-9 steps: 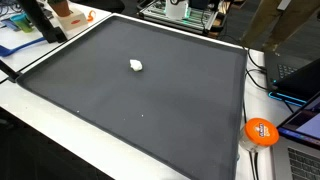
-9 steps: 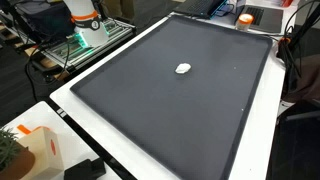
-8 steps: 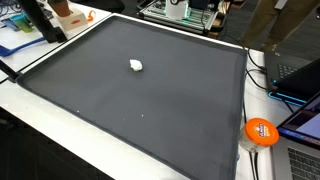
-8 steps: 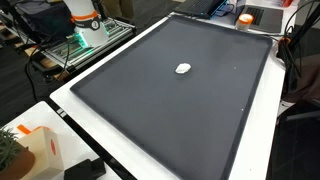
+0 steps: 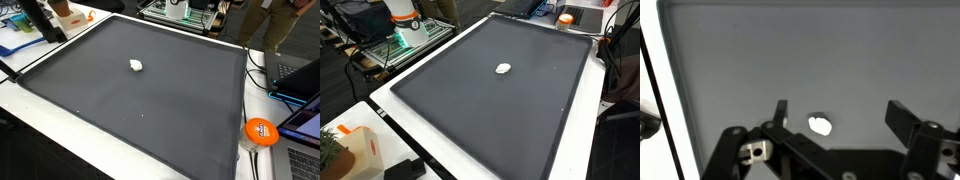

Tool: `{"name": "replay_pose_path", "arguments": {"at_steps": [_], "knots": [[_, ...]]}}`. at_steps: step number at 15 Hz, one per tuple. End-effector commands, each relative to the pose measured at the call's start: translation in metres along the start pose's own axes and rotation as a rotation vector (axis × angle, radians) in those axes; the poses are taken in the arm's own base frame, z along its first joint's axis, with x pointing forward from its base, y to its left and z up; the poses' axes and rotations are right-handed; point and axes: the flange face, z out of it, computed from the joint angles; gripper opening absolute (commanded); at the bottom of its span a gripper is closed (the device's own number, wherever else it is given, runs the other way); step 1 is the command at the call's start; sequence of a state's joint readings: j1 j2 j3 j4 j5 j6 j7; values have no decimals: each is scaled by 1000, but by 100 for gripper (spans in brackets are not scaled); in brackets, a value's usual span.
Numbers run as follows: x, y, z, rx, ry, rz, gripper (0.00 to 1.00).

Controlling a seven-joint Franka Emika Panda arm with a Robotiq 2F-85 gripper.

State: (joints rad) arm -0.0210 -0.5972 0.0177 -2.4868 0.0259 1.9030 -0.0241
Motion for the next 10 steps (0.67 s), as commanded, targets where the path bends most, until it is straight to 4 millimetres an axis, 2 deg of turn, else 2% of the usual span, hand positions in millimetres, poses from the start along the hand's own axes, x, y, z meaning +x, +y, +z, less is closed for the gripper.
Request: {"name": "replay_pose_path", "arguments": {"at_steps": [1, 8, 10], "knots": [[0, 0, -1, 0, -1, 0, 100], [0, 0, -1, 0, -1, 0, 100], [24, -8, -2, 0, 82, 47, 100]]}}
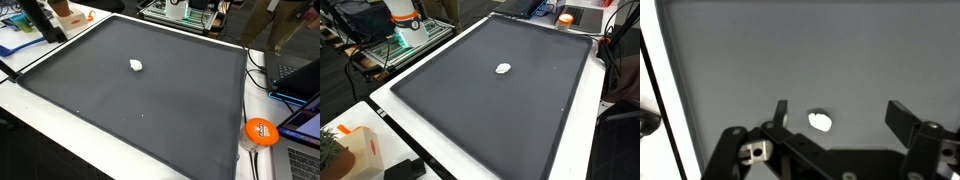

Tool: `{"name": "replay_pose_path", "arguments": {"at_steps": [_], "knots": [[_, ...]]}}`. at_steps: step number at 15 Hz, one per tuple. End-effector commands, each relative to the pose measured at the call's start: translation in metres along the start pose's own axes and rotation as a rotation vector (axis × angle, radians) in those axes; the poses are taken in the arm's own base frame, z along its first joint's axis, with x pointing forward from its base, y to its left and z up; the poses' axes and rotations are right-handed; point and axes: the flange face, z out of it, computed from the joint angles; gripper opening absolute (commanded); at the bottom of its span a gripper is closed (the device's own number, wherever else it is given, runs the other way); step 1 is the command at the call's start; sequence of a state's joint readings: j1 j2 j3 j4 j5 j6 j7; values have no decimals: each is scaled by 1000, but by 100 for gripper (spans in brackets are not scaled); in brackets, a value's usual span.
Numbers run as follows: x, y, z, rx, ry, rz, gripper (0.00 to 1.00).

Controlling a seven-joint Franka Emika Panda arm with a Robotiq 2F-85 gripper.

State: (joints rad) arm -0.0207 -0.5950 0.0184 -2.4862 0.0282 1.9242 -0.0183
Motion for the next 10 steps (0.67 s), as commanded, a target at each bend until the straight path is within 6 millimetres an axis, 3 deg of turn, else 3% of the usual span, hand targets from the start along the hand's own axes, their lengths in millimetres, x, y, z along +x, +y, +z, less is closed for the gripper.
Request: {"name": "replay_pose_path", "arguments": {"at_steps": [1, 4, 10], "knots": [[35, -12, 0, 1, 105, 49, 100], [81, -18, 10, -37, 130, 41, 100], [151, -15, 48, -4, -95, 19, 100]]}}
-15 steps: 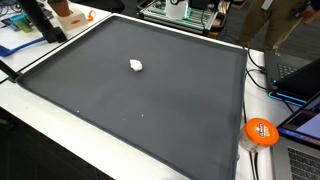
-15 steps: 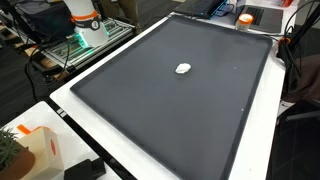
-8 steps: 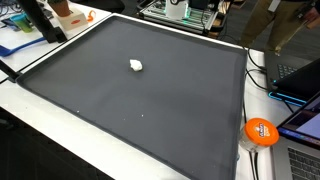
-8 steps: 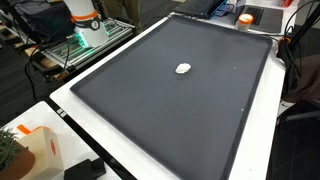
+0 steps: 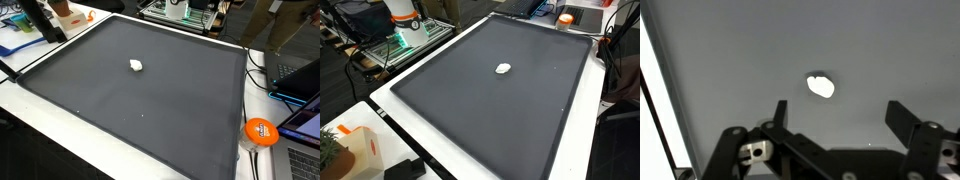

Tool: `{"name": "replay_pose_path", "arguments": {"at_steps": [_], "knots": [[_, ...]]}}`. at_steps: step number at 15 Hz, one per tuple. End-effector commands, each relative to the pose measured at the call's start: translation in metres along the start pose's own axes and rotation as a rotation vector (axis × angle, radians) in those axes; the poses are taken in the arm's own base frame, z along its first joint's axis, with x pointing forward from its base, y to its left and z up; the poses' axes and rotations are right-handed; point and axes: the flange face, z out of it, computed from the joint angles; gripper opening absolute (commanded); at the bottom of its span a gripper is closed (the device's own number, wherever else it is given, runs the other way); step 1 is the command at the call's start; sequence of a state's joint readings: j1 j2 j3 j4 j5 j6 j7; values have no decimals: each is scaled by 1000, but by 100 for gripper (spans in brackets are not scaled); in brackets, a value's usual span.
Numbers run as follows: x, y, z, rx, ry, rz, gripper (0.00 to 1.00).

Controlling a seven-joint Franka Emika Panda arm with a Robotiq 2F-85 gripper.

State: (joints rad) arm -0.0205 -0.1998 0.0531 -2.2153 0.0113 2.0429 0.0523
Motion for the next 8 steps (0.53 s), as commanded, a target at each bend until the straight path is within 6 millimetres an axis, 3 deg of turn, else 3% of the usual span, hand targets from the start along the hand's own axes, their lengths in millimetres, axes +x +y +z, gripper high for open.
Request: {"name": "replay_pose_path", "arguments": {"at_steps": [1, 2, 3, 8], "knots": [[44, -1, 19, -4, -106, 19, 100], [47, -3, 18, -1, -134, 15, 100], [34, -1, 17, 3, -82, 4, 100], [50, -2, 21, 4, -117, 3, 100]]}}
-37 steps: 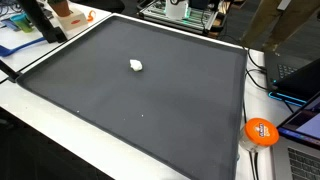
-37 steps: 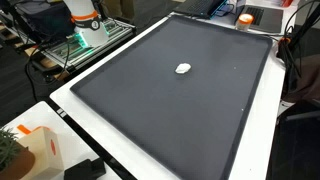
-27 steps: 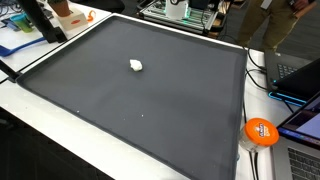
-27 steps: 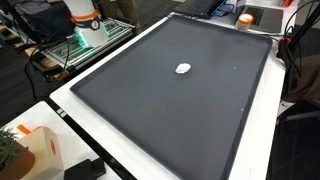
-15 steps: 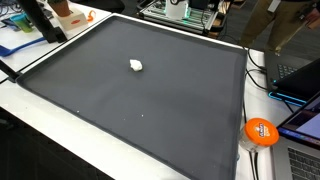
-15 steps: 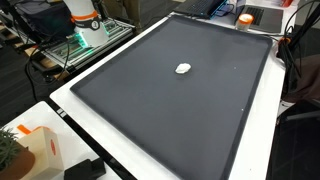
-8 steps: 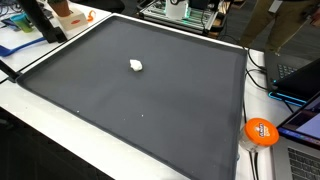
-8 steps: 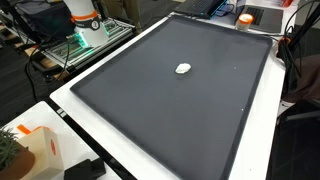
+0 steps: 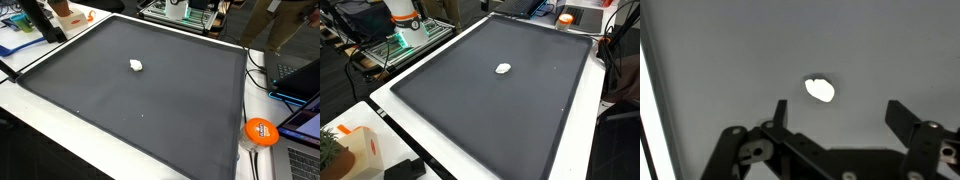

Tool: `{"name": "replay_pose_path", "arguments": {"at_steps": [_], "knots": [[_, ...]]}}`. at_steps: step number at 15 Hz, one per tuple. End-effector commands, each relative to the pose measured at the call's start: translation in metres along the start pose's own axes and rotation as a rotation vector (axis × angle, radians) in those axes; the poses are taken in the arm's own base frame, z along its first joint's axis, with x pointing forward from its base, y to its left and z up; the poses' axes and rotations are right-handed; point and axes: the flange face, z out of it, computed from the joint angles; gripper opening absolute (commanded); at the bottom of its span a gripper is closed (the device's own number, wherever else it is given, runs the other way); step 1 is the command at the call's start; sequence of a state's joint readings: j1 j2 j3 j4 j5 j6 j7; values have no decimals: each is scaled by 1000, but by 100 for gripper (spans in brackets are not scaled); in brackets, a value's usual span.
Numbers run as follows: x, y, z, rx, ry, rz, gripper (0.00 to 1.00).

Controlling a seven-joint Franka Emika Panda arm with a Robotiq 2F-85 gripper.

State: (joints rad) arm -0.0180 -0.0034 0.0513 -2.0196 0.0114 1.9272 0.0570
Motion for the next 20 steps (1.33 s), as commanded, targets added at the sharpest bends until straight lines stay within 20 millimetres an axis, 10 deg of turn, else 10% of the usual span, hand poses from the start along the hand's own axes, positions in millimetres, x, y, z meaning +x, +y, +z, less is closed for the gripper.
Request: {"name": "replay_pose_path", "arguments": {"at_steps": [1, 20], "knots": [[0, 0, -1, 0, 0, 0, 100], [74, 11, 26, -29, -204, 128, 100]]}}
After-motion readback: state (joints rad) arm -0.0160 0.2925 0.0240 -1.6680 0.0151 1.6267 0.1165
